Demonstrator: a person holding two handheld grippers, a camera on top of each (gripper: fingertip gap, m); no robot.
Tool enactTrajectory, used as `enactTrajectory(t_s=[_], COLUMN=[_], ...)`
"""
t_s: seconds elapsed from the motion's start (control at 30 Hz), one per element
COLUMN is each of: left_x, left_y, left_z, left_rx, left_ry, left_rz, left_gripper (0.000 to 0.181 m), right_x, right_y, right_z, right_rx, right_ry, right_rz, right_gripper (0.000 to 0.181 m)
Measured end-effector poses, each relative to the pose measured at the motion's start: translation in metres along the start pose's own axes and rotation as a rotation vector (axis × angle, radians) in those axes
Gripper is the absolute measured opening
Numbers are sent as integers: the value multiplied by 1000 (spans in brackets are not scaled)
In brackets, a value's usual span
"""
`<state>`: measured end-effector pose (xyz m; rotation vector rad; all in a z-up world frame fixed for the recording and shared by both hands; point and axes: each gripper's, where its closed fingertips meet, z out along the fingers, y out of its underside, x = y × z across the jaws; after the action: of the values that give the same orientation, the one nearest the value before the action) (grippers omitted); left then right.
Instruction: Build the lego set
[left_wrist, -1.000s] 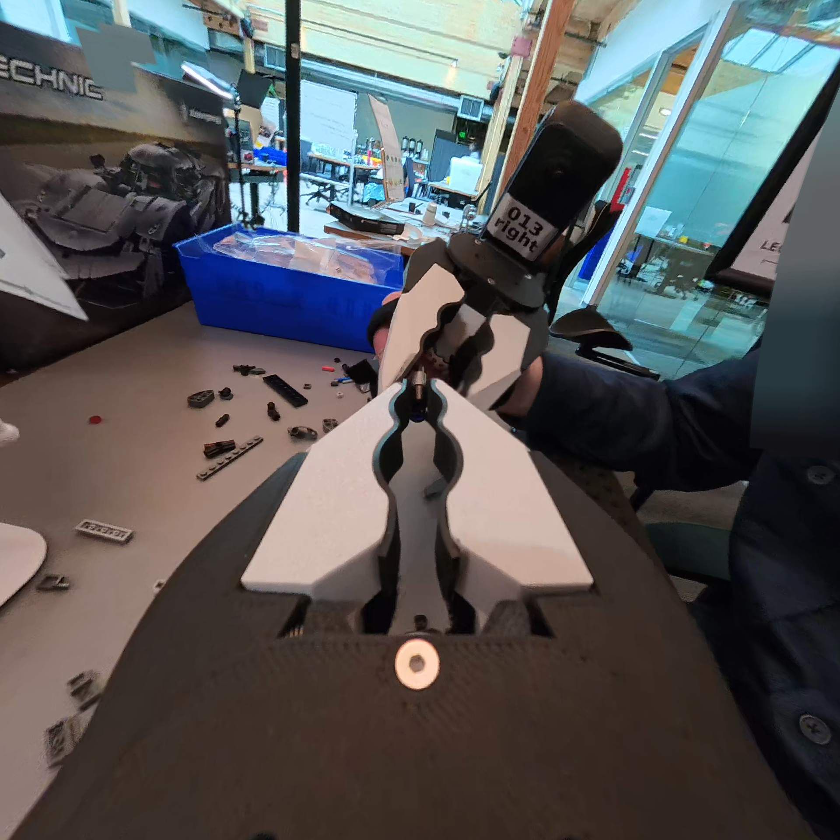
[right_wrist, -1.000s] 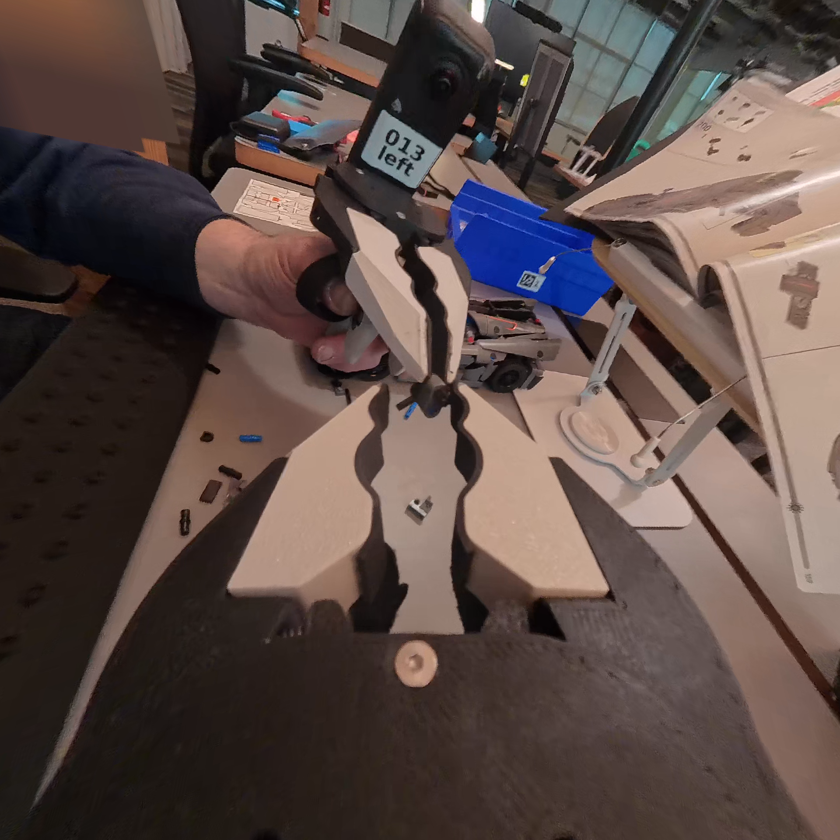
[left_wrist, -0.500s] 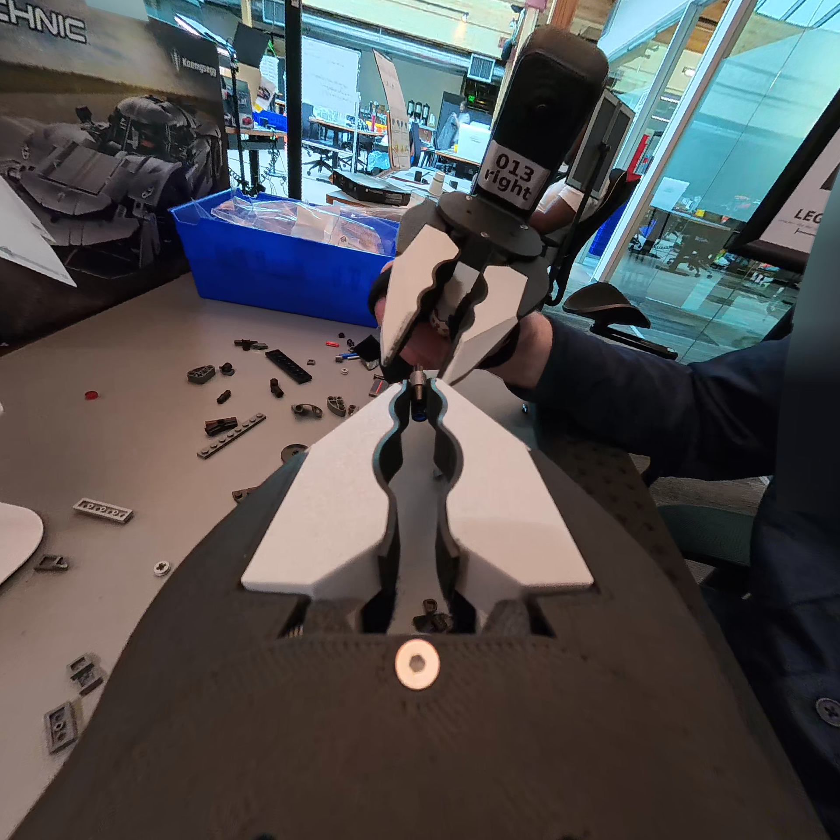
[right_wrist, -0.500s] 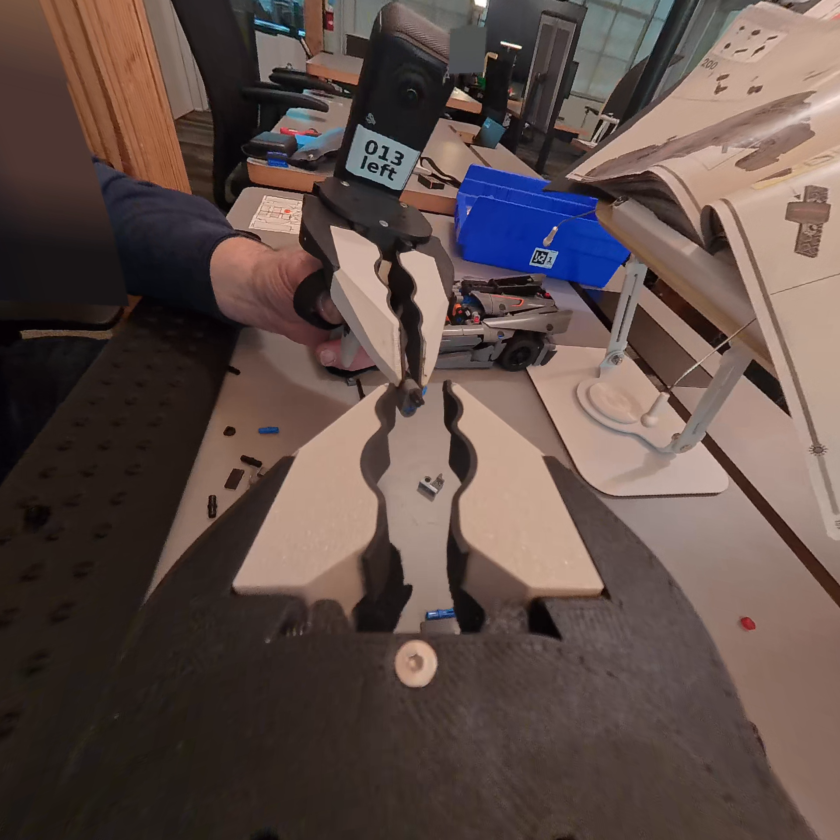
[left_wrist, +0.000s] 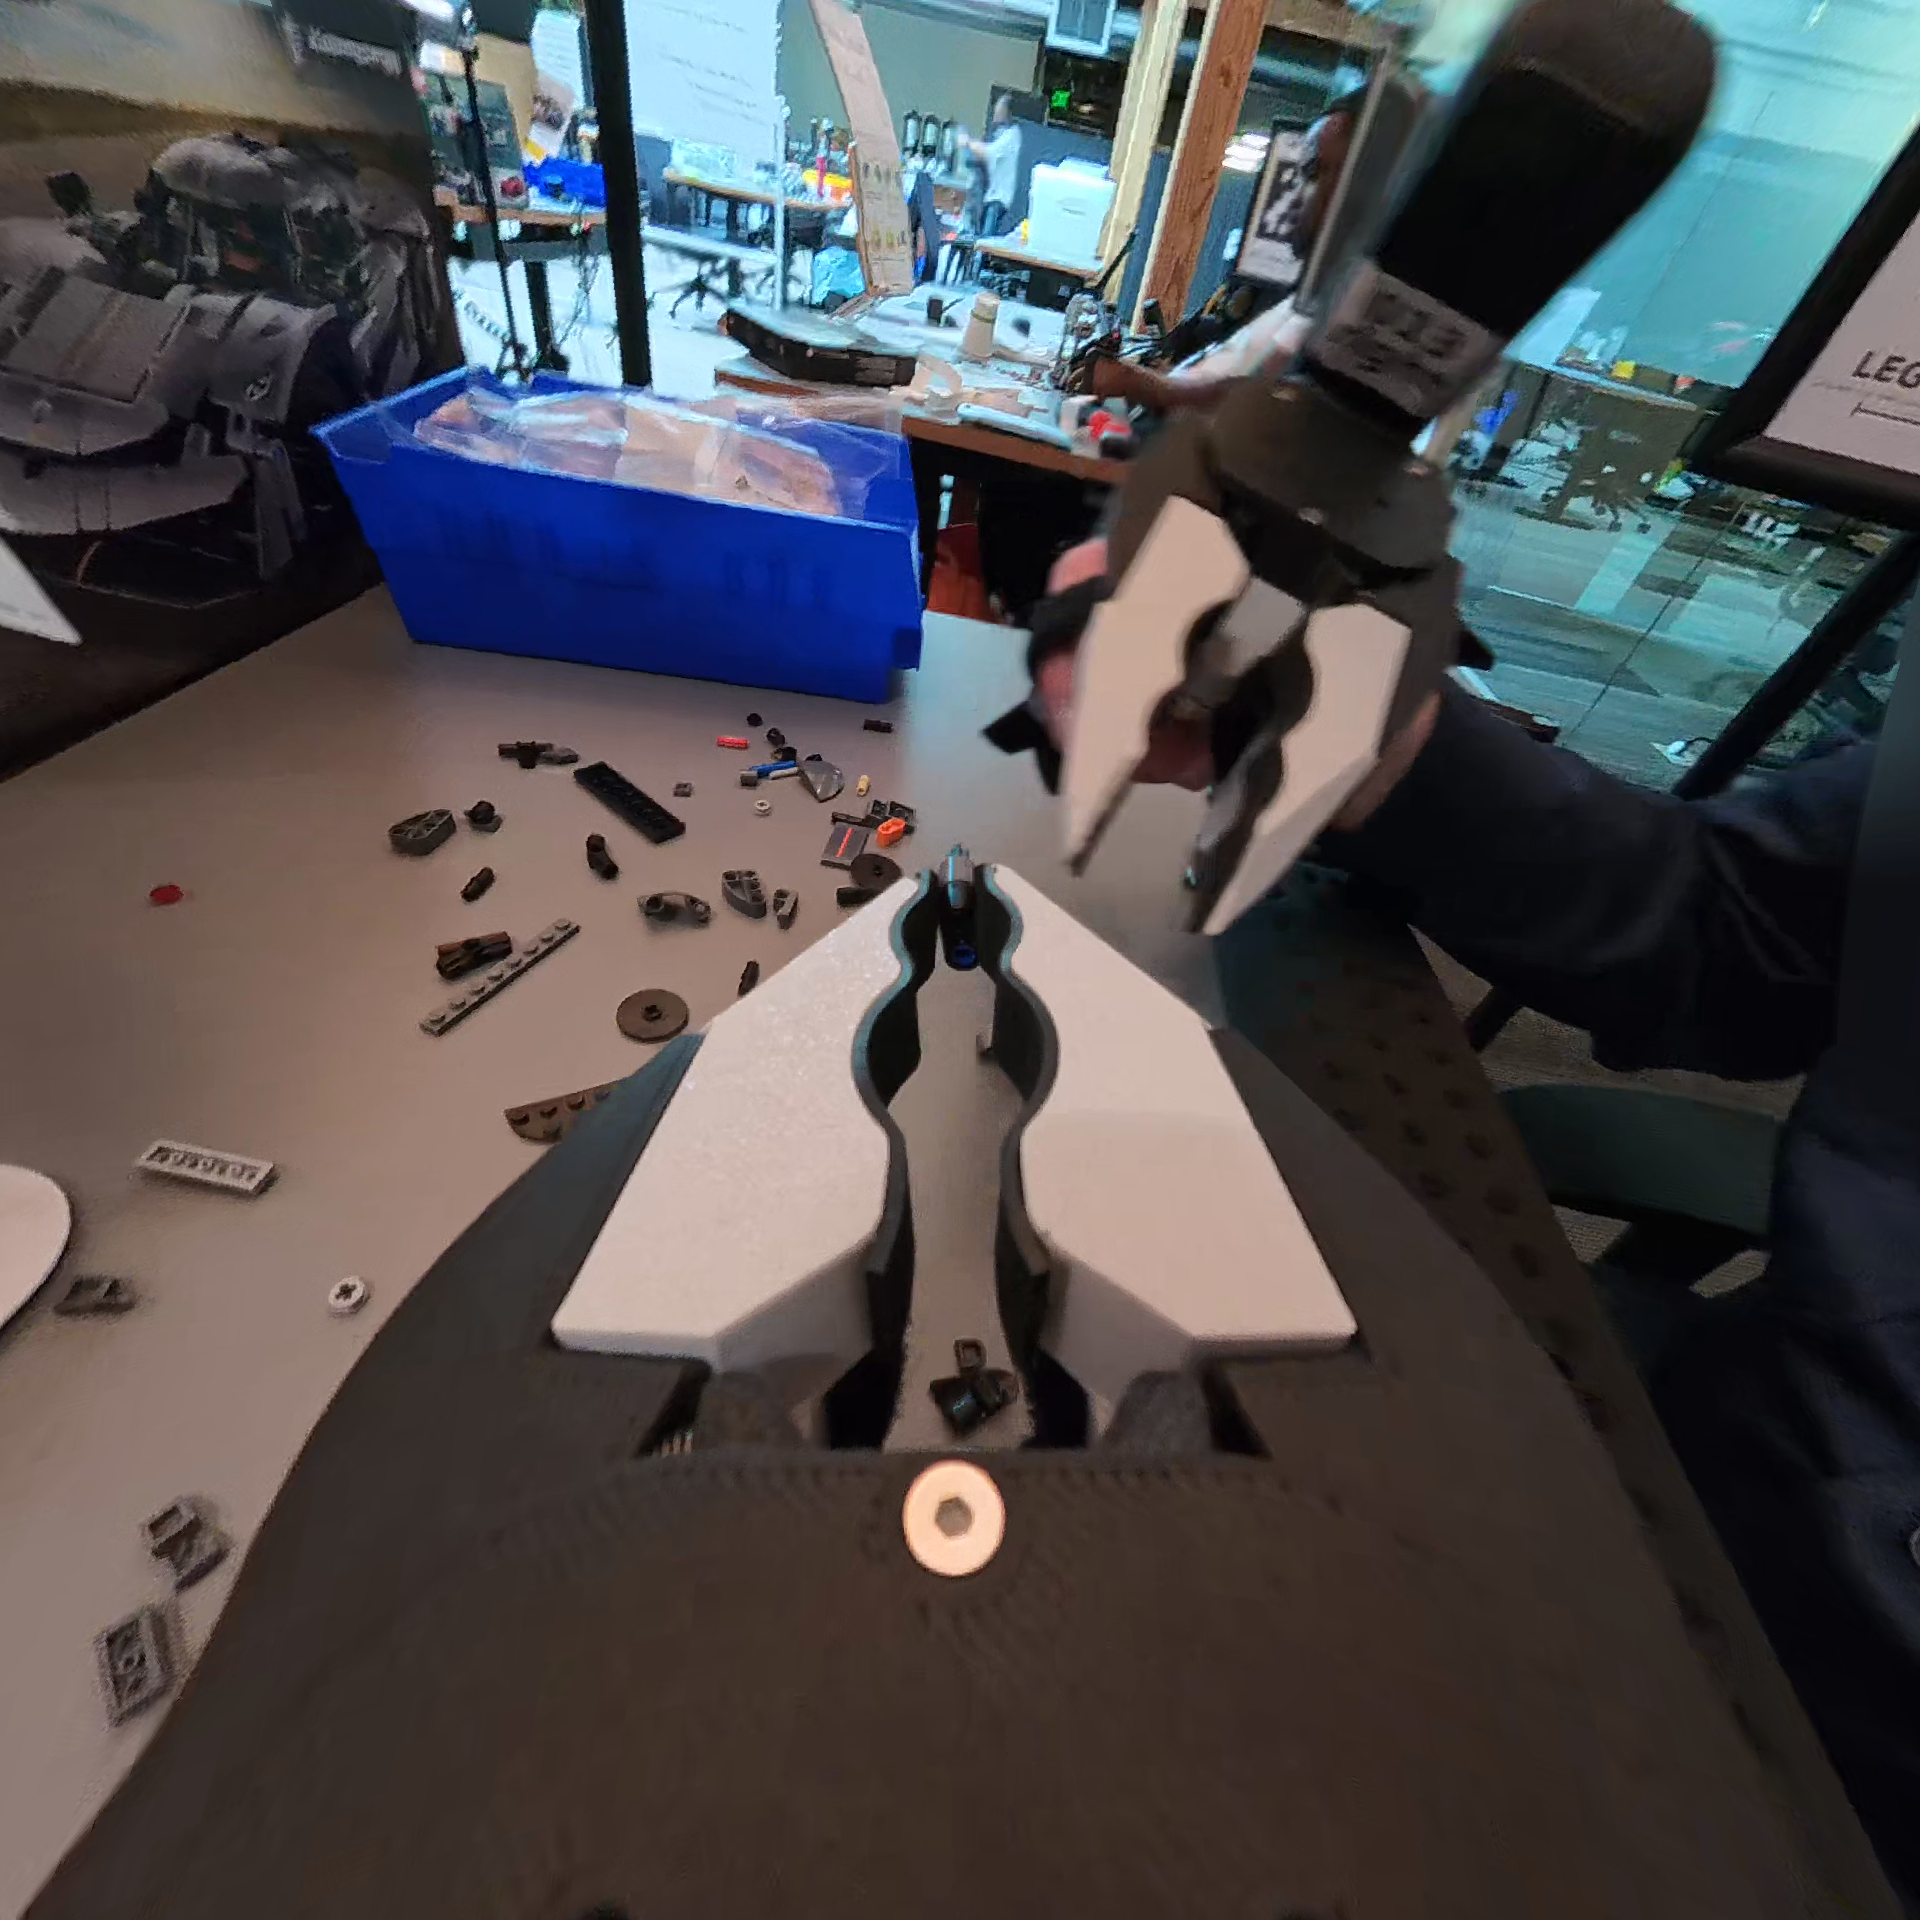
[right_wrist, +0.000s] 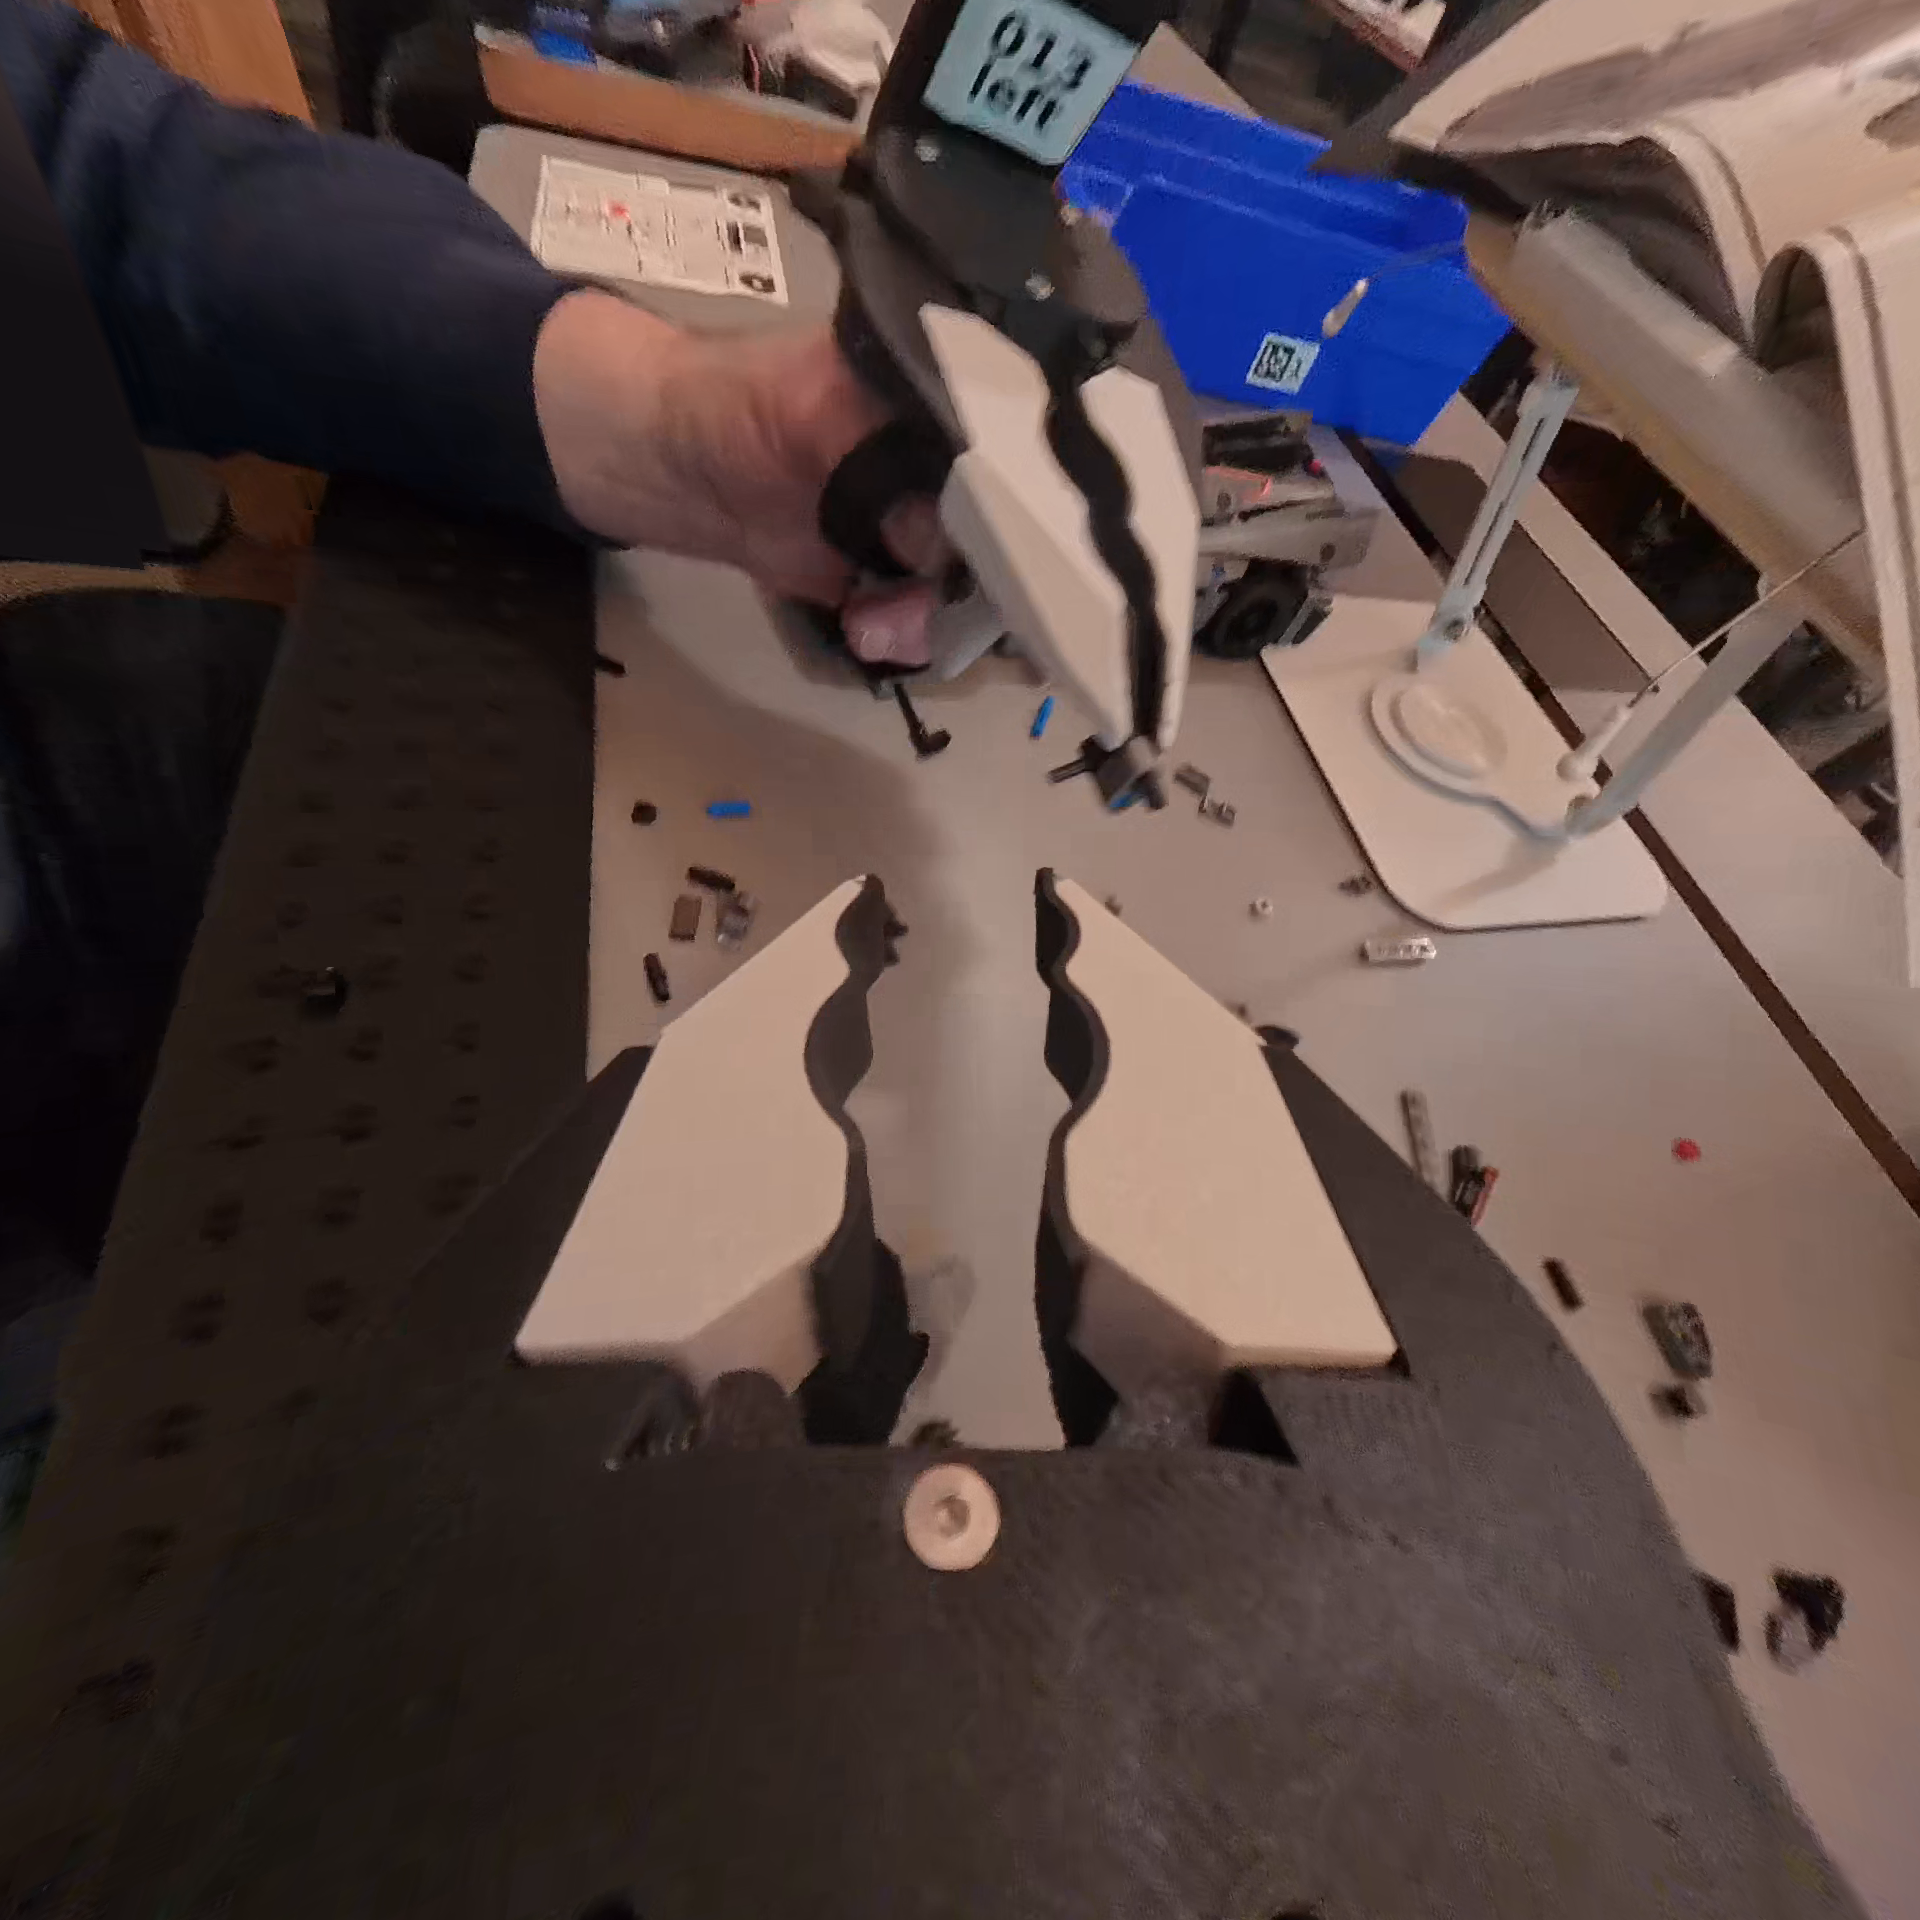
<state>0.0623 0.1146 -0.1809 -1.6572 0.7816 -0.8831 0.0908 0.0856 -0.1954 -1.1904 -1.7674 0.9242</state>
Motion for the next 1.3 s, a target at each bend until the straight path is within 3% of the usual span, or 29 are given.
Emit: enactTrajectory(t_s=[0.13,0.33,0.53,0.9,1.13,1.3], left_x=[-4,2,-5,-19,-23,-27], left_y=[24,90,120,128,126,117], left_z=[9,31,33,29,26,20], left_rx=[-118,-447,-572,-583,-573,-537], left_ry=[4,2,-49,-109,-112,-111], left_rz=[-120,-164,-179,-229,-246,-254], left_gripper=[4,5,5,11,16,18], right_x=[-43,-97,-121,-162,-162,-154], right_y=[15,56,56,53,53,47], right_z=[1,10,17,33,43,40], right_rx=[-52,-250,-230,-285,-300,-259], right_ry=[-42,-97,-47,-44,-6,15], right_rz=[46,90,126,125,93,151], right_gripper=[23,22,27,25,6,6])
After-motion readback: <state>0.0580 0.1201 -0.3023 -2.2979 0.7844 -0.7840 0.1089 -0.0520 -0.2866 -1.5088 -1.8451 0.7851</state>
